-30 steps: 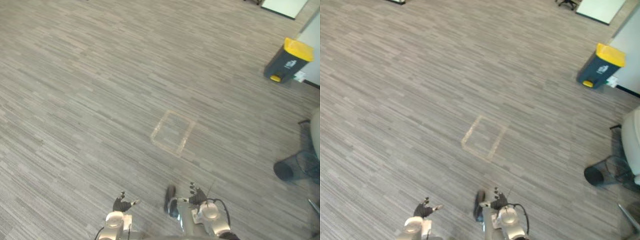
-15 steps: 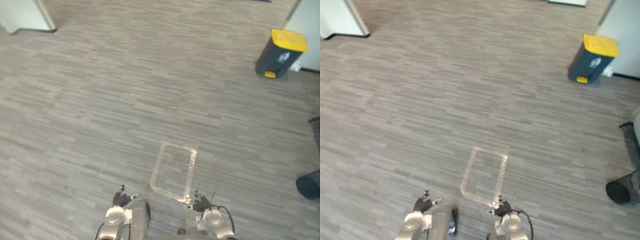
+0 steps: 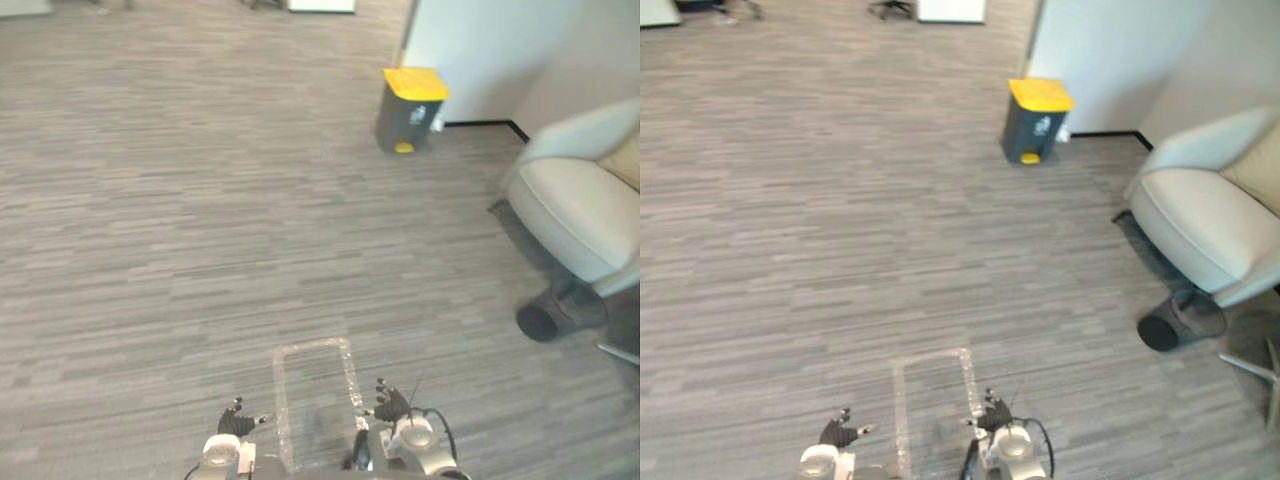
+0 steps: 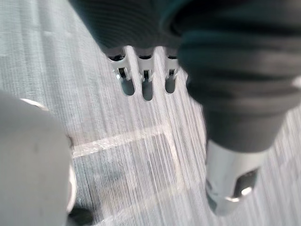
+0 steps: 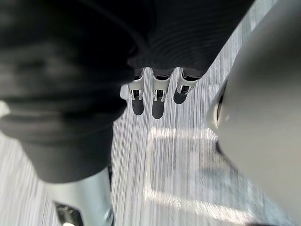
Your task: Organize the slippers on the shoe rack
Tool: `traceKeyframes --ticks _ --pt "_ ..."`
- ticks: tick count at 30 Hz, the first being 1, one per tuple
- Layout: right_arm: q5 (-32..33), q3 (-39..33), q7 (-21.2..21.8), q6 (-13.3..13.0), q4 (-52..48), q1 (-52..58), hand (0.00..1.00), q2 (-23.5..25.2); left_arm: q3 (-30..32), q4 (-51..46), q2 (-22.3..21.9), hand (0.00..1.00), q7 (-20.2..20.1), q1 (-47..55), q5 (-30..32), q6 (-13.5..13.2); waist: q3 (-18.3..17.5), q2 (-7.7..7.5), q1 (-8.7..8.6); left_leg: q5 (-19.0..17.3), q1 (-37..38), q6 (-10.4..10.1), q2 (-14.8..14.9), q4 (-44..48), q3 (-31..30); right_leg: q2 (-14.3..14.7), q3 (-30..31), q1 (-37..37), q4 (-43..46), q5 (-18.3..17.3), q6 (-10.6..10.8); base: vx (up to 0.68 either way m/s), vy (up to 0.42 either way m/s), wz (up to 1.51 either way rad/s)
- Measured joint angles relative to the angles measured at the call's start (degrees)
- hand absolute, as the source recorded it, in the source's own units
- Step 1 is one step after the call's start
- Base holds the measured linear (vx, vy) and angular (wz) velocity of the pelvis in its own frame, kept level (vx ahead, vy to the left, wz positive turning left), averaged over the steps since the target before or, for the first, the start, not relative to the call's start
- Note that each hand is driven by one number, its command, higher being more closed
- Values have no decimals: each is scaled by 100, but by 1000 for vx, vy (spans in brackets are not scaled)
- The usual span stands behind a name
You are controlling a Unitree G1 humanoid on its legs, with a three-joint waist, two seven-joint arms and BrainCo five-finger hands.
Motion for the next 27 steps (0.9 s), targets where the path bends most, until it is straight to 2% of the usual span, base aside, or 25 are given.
traceKeyframes --ticks 1,2,3,4,5,6,7,8,9,11,13,14,15,16,17,18,21,23,25,26,27 --pt "1 -5 1 1 2 18 0 -12 3 8 -2 0 -5 -3 0 1 -4 -1 -3 -57 45 -94 -8 18 -33 14 77 18 -17 405 -239 549 -35 -36" --pt "-1 -18 -1 -7 -1 -34 0 -132 23 75 -112 0 -16 -52 6 10 -30 206 1 -146 171 -238 180 140 -55 191 128 89 85 431 -556 438 -43 -24" --pt "1 -24 -2 20 41 -17 0 -168 39 62 -176 0 -35 -47 15 0 -123 326 0 -127 -13 -272 326 592 -107 275 130 123 49 233 -528 554 -80 -30" --pt "-2 -140 4 21 11 -23 0 -207 153 53 -312 0 -88 -113 23 4 -56 471 -69 18 -390 -475 533 1783 -264 465 176 424 -137 130 -547 510 -84 -21" --pt "-2 -176 1 31 -27 -18 0 -199 252 54 -378 0 -99 -125 28 9 -29 519 -76 184 -571 -474 639 2347 -348 538 232 596 -256 107 -542 614 -100 -56" --pt "2 -171 -5 72 -26 42 0 -176 431 -73 -435 0 -111 -73 52 12 -1 576 -35 508 -1214 -314 946 4168 -541 742 515 1144 -615 54 -573 492 -48 -66" --pt "5 -170 -4 89 -23 67 0 -175 444 -120 -449 0 -112 -71 55 7 12 554 -3 487 -1330 -301 1004 4539 -541 771 616 1287 -660 25 -586 609 -45 -102" --pt "11 -173 -19 110 -19 124 0 -162 447 -233 -431 0 -111 -71 56 -18 58 465 46 360 -1668 -212 1025 5208 -567 803 921 1695 -817 -54 -573 382 -9 -84" --pt "14 -178 -25 119 -18 137 0 -162 448 -295 -424 0 -111 -72 56 -22 75 436 63 275 -1808 -223 1017 5304 -565 798 1056 1858 -882 -75 -561 528 36 -130" --pt "18 -185 -43 142 5 167 0 -183 446 -402 -422 0 -112 -72 55 -41 105 382 112 23 -2233 -206 917 4871 -613 758 1546 2188 -1014 -81 -545 398 97 -125" --pt "26 -232 -50 150 7 181 0 -180 430 -439 -401 0 -110 -77 56 -74 133 330 136 -120 -2433 -154 441 3481 -1069 598 2046 2346 -981 -163 -400 308 208 -131" --pt "27 -230 -53 146 5 210 0 -190 399 -437 -397 0 -106 -66 56 -101 118 317 139 -55 -2417 -215 106 2405 -1614 500 2303 2394 -946 -254 -235 390 324 -151" --pt "27 -229 -55 129 -3 232 0 -227 342 -414 -436 0 -99 -31 55 -117 40 446 138 482 -2341 -339 -115 1261 -2434 539 2568 2385 -869 -370 -39 319 296 -141" --pt "25 -228 -54 122 -7 243 0 -281 322 -337 -512 0 -95 -5 52 -122 -14 628 137 1263 -2362 -425 -130 903 -2921 665 2751 2363 -830 -443 83 279 322 -107" --pt "25 -242 -59 132 30 204 0 -237 309 -256 -423 0 -93 -109 47 -129 -30 503 109 1125 -2287 -356 -254 1067 -2868 509 2906 2400 -772 -548 193 245 261 -76" --pt "19 -236 -45 118 47 226 0 -143 271 -204 -336 0 -90 -113 38 -135 -101 282 95 1112 -2107 -323 -299 837 -2702 357 3040 2358 -727 -570 261 220 225 -61" --pt "15 -259 -36 122 207 281 0 89 247 -149 -142 0 -92 -80 8 -129 -285 -47 263 1121 -1777 -202 -317 383 -2125 173 3486 2255 -755 -495 395 165 132 -90" --pt "17 -263 -31 116 250 299 0 79 247 -36 -94 0 -92 -81 4 -124 -291 -56 251 1086 -1571 -126 -285 232 -1830 139 3679 2237 -747 -437 487 71 101 -97" --pt "13 -216 -26 96 308 258 0 -5 244 20 -115 0 -94 -60 3 -121 -264 43 236 1030 -1360 -68 -135 77 -1413 146 3389 2027 -515 -349 621 1 64 -110" --pt "9 -216 -20 96 369 198 0 -21 239 14 -120 0 -93 -3 -6 -128 -232 124 235 1035 -1264 -55 -14 -35 -1125 101 2841 1885 -396 -328 642 -63 9 -104" --pt "7 -214 -17 88 442 160 0 -17 247 3 -99 0 -90 33 -32 -133 -236 113 237 1040 -1186 -50 4 -103 -930 -33 2143 1797 -346 -371 599 -75 4 -117"
